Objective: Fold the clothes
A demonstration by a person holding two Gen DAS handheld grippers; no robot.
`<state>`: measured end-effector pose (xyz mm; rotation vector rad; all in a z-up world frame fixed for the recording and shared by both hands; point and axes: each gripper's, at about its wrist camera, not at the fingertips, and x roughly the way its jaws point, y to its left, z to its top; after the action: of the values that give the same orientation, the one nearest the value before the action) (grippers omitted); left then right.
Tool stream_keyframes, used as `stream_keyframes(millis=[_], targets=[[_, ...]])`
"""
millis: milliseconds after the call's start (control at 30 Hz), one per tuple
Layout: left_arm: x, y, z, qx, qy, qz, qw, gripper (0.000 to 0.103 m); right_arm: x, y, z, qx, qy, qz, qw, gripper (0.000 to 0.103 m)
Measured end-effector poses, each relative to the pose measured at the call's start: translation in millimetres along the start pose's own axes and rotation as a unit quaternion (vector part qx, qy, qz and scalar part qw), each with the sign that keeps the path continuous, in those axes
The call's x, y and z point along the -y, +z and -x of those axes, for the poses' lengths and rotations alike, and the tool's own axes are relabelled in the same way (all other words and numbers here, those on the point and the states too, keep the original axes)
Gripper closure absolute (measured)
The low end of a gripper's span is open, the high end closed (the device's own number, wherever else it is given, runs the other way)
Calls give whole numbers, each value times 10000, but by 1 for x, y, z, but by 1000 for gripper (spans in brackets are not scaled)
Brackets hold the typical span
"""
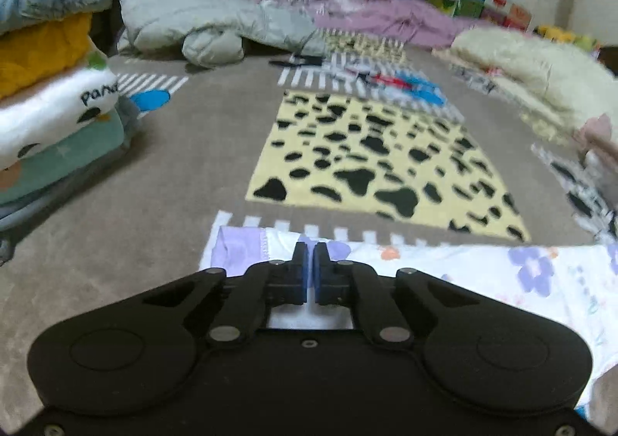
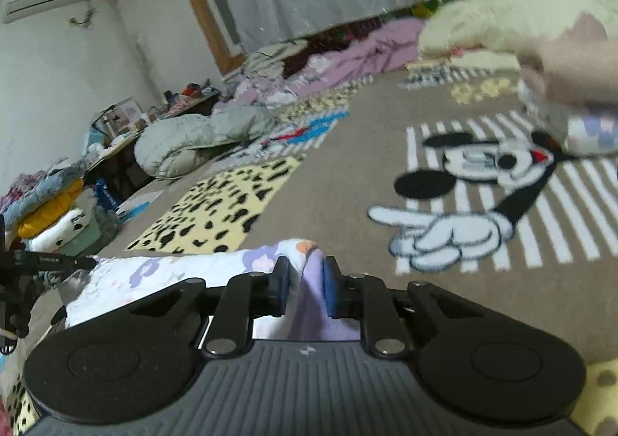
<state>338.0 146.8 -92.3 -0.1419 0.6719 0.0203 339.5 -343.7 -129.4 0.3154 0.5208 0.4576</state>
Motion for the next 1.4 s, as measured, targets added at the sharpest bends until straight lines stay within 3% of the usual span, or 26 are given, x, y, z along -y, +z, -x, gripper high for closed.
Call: stream_keyframes(millis=[367,633,1100,1267,1400], targets=[[-9,-21,76,689,-411,183,9966,103,-31,-1,65,660,421,595,9952,85],[-24,-59,132,852,-576,358,9941,103,-54,-21,113,814,465,809,9923,85],[-34,-132,176,618,-754,553,9937,103,-86,-87,162,36,-7,1233,9924,85],[-40,-162,178,273,-798,595,9947,103,-87,-113,162,-627,-320,1217,9901,84],[-55,-189,178,-28,-816,1034,9913,100,-83,-129,167,-954,-418,1001,9895,80]])
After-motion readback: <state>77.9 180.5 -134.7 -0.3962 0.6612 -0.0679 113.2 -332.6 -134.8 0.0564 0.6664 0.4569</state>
